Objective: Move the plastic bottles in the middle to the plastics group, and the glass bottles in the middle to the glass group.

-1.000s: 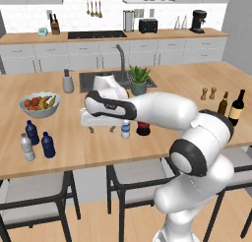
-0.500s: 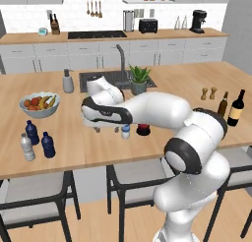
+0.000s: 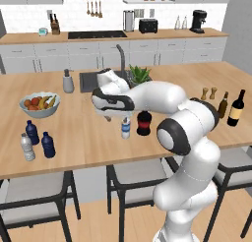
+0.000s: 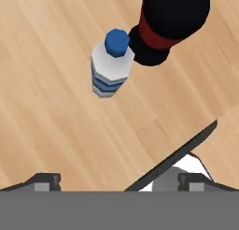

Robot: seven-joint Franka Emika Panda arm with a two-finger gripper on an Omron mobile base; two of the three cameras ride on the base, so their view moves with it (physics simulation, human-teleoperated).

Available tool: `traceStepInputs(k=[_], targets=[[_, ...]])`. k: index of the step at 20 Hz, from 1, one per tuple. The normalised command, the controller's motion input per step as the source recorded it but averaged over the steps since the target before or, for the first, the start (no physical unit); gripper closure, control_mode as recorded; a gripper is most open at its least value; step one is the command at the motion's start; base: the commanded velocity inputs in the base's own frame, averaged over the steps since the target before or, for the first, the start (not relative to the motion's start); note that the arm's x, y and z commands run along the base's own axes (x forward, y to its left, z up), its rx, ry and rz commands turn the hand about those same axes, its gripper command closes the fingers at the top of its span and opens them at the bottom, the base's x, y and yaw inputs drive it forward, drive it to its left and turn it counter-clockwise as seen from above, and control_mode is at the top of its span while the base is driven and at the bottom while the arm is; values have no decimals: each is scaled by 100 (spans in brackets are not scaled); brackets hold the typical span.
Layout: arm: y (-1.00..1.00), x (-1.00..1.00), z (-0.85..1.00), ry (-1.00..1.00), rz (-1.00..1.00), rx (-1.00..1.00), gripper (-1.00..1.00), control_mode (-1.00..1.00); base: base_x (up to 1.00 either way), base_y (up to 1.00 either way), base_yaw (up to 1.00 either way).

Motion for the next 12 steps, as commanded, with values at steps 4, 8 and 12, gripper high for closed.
traceStepInputs(k=[4,8,12], targets=[[-50,29,-11,0,-6,3,-100,-100,0,0,0],[-11,0,-9,-4,0,0,-100,-100,0,0,0],[-22,9,-33,-21,3,0,-100,-100,0,0,0]])
